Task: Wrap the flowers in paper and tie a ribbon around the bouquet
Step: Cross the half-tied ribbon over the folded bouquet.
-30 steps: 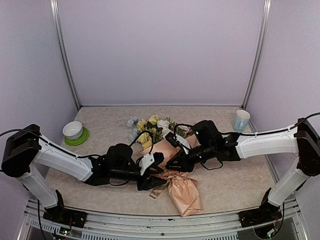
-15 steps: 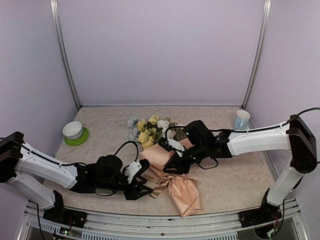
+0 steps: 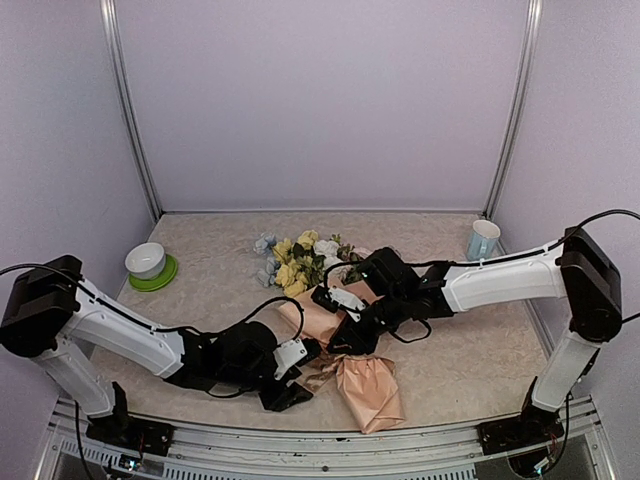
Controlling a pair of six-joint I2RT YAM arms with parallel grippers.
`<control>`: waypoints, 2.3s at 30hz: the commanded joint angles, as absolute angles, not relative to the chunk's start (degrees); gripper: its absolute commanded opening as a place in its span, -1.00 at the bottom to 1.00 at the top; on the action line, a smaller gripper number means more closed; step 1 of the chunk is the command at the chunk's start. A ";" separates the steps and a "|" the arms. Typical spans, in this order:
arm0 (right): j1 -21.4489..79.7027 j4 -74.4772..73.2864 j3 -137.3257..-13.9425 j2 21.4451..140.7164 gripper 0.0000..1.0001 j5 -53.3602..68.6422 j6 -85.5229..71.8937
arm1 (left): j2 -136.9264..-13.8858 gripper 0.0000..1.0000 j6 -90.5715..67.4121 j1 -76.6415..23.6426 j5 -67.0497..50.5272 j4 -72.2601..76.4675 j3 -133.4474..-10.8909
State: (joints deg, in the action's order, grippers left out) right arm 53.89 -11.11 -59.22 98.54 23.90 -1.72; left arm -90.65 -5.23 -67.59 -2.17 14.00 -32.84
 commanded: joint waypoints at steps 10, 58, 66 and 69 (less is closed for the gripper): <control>54.25 -11.36 -60.18 98.40 -1.00 25.98 -2.88 | -96.02 -0.39 0.00 -68.12 -5.65 10.08 -38.16; 44.82 6.76 -36.52 80.33 -0.90 20.98 -30.35 | -94.45 -1.00 0.77 -66.23 -2.75 11.34 -37.28; 49.05 4.16 -43.22 82.25 -0.64 22.56 -23.19 | -94.38 -1.00 0.77 -66.51 -2.91 11.83 -37.31; 49.96 2.70 -44.20 84.77 -0.47 22.12 -22.83 | -94.48 -1.00 0.67 -66.52 -2.96 11.78 -37.27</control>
State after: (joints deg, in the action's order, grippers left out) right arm 48.75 4.40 -42.39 82.06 21.82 -25.21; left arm -95.07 0.27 -66.32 -2.96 11.49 -36.16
